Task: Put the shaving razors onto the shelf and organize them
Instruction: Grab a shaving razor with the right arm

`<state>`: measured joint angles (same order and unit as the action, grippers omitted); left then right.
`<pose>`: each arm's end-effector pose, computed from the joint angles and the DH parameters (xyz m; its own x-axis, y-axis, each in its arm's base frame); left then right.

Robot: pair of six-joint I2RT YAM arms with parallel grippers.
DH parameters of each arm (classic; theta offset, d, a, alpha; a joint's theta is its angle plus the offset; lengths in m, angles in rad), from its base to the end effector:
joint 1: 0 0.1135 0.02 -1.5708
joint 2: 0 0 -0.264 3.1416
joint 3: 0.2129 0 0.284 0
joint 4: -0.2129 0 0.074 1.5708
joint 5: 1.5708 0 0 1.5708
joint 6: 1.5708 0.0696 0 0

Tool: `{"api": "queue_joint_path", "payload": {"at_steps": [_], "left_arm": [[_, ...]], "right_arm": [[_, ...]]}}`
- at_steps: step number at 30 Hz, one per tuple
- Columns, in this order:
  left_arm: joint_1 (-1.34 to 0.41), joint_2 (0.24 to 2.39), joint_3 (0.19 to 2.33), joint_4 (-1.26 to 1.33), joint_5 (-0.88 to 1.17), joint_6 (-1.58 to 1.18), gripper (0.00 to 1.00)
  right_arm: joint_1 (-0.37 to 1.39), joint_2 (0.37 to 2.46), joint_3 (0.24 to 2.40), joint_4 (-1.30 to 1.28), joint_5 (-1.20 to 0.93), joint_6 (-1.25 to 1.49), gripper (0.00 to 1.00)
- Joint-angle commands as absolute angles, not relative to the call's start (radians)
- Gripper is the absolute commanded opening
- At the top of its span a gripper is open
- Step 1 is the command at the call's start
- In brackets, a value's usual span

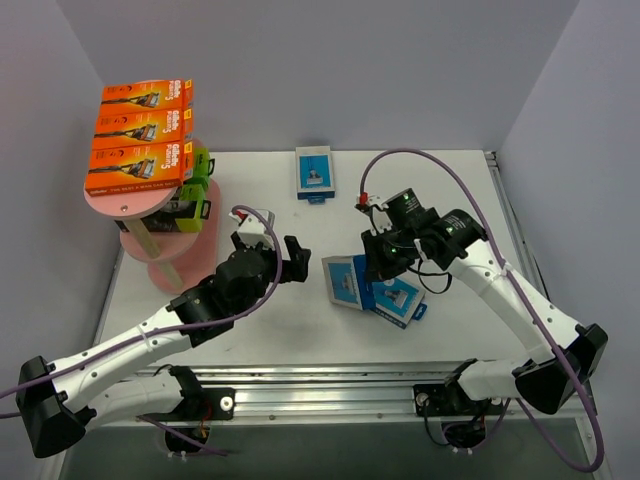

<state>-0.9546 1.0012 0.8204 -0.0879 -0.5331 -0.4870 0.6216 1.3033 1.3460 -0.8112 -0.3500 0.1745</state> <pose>0.1968 -0.2167 0.3094 -0.3320 -0.2286 -0.9152 0.2991 0.8946 -0.3319 0.2505 0.2088 0.3430 -0.6862 -0.2909 -0.6667 -0.6380 0.6810 0.3595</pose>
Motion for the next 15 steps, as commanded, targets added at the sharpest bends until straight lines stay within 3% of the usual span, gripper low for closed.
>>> {"api": "queue_joint_path", "payload": {"at_steps": [1,15], "left_arm": [[-0.951,0.994,0.833,0.007,-0.483,-0.469,0.94],[-0.908,1.023,0.750,0.098,-0.442,-0.492,0.94]], "right_arm": [[0.623,1.305,1.407,-0.831,-0.292,0.167,0.00],[0.640,1.462,1.542,-0.835,-0.301,0.164,0.00]]}}
